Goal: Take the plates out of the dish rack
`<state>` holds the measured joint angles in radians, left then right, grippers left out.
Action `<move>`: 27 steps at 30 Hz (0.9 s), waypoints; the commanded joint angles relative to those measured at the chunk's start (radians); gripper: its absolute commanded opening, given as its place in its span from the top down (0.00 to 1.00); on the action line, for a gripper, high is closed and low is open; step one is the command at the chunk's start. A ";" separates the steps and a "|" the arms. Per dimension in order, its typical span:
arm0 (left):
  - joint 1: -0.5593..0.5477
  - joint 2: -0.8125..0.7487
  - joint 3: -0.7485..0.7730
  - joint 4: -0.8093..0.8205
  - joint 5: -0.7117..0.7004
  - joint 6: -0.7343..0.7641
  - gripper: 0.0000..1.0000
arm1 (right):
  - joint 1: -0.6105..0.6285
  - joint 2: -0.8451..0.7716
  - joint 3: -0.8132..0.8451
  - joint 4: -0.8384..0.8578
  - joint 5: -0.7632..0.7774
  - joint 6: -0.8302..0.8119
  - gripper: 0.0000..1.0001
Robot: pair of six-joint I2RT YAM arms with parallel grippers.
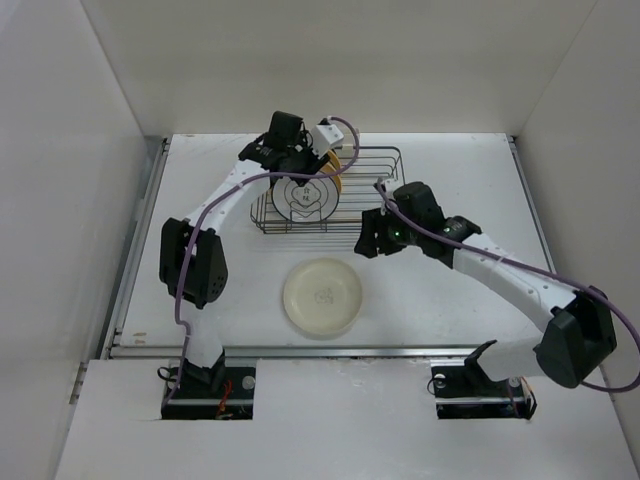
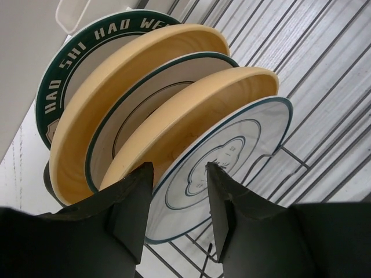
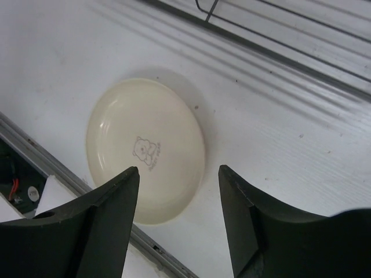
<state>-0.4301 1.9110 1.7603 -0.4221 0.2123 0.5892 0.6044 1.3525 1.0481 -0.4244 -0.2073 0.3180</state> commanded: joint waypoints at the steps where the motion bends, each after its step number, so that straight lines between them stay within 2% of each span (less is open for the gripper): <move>1: 0.007 0.025 0.030 0.043 -0.014 0.026 0.61 | 0.011 -0.030 0.059 -0.040 0.051 0.009 0.37; 3: 0.007 0.037 0.030 0.043 -0.036 0.037 0.63 | 0.011 -0.044 0.070 -0.050 0.074 0.009 0.36; 4: 0.007 0.046 0.039 0.043 -0.036 0.037 0.69 | 0.011 -0.058 0.070 -0.050 0.103 0.009 0.33; 5: 0.007 0.046 0.039 0.028 -0.045 0.037 0.77 | 0.011 -0.067 0.082 -0.050 0.117 0.009 0.32; 6: 0.007 0.046 0.039 0.028 -0.045 0.037 0.91 | 0.011 -0.067 0.098 -0.050 0.129 0.009 0.32; 8: 0.007 0.046 0.039 0.017 -0.073 0.028 1.00 | 0.002 -0.067 0.122 -0.039 0.152 0.018 0.31; 13: 0.007 -0.003 0.039 -0.015 -0.106 0.037 1.00 | -0.023 -0.043 0.145 0.007 0.152 0.018 0.31; 18: 0.027 -0.044 0.048 -0.038 -0.054 0.037 1.00 | -0.051 0.016 0.196 0.027 0.141 0.018 0.31; 24: 0.027 -0.007 0.076 -0.151 -0.027 0.106 1.00 | -0.081 0.096 0.273 0.027 0.117 -0.003 0.28; 25: 0.027 0.017 0.086 -0.162 -0.027 0.106 0.98 | -0.104 0.096 0.273 0.027 0.126 -0.003 0.24; 26: 0.027 0.029 0.099 -0.181 -0.027 0.106 0.91 | -0.113 0.106 0.282 0.027 0.126 -0.003 0.22; 27: 0.027 0.043 0.126 -0.181 -0.027 0.097 0.80 | -0.123 0.106 0.282 0.027 0.126 -0.014 0.20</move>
<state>-0.4107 1.9347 1.8187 -0.5232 0.1837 0.6914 0.5144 1.4620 1.2709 -0.4381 -0.0860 0.3241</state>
